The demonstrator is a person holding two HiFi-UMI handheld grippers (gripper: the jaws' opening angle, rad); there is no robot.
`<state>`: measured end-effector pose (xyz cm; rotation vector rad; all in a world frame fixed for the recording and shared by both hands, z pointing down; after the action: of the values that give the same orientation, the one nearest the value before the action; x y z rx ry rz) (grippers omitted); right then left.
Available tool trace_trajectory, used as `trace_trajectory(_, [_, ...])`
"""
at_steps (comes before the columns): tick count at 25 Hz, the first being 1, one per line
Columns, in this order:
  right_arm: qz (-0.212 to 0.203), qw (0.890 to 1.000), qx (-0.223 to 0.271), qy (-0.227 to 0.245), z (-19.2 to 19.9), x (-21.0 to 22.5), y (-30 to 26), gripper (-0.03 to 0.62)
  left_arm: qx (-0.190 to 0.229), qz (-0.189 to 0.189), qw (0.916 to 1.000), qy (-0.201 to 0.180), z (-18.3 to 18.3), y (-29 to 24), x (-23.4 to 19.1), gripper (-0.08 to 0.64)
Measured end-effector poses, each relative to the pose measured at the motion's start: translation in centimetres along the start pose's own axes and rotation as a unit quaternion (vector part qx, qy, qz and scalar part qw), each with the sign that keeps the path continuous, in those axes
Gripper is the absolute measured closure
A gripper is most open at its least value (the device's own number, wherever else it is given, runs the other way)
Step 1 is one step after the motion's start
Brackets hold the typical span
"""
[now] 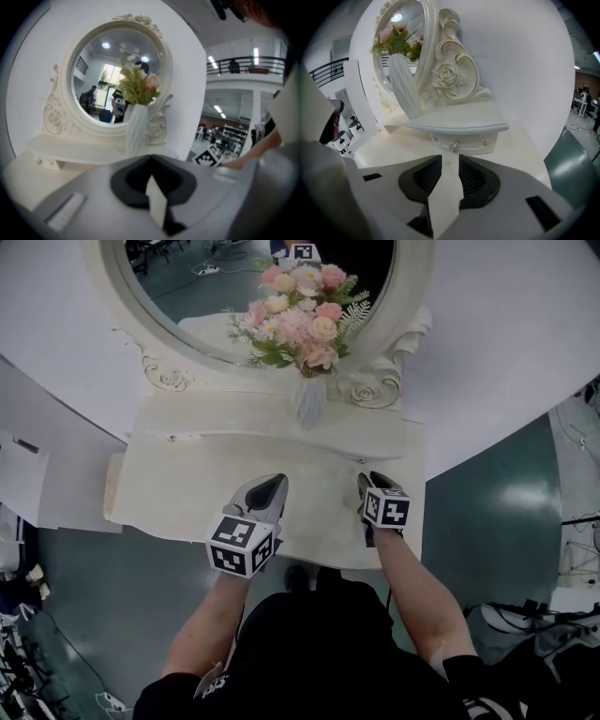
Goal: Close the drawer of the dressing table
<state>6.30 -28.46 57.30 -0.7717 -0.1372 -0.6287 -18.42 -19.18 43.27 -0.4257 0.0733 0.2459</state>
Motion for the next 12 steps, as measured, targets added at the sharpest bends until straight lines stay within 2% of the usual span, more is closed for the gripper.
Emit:
trace_trajectory(8, [0.008, 0.999, 0.039, 0.031, 0.5, -3.9, 5.1, 0.494, 0.02, 0.018, 0.9996, 0.001, 0.7, 3.4, -0.8, 0.555])
trace_trajectory(12, [-0.003, 0.996, 0.063, 0.056, -0.3, -6.2, 8.2, 0.523, 0.048, 0.03, 0.9984, -0.005, -0.1, 4.5, -0.6, 0.555])
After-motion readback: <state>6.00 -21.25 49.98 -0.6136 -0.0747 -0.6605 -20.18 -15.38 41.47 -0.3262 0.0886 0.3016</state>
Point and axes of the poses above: the fingertips, and each gripper's own axes: y backward along the fingers, x to its right, z out of its underside, the point moved 7 cm from there along y, backward along the fingers, and after that the axes turned 12 degrees about -z, right-handed, at the moved point
